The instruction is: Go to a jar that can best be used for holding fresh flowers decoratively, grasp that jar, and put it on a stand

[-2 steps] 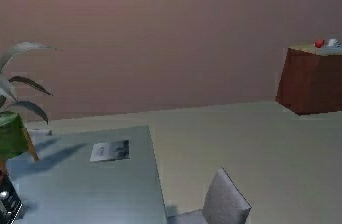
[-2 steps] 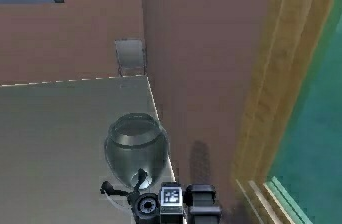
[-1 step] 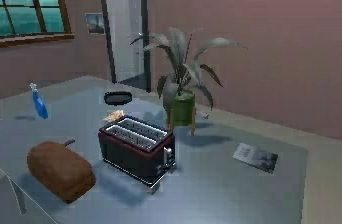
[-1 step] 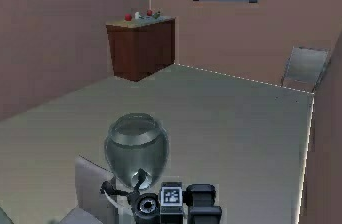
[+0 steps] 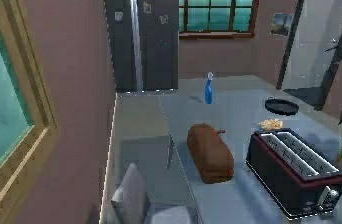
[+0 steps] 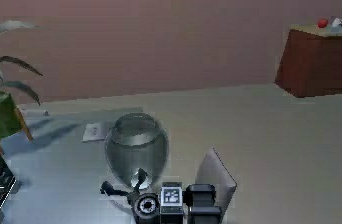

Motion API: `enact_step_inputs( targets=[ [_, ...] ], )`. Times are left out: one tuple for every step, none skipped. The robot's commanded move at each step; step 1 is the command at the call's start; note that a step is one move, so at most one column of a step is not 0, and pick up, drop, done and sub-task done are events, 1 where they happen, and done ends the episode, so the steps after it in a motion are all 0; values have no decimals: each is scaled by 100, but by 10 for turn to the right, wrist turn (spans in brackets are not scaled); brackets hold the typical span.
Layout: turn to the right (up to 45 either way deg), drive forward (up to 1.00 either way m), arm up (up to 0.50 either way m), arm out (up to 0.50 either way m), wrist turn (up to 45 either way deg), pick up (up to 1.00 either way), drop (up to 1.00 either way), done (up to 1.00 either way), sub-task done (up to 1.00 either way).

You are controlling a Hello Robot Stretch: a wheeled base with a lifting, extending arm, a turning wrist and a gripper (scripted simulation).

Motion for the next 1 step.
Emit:
enact_step_inputs(
  targets=[
    [450, 0, 0, 0, 0, 0, 0, 0, 0]
  ],
)
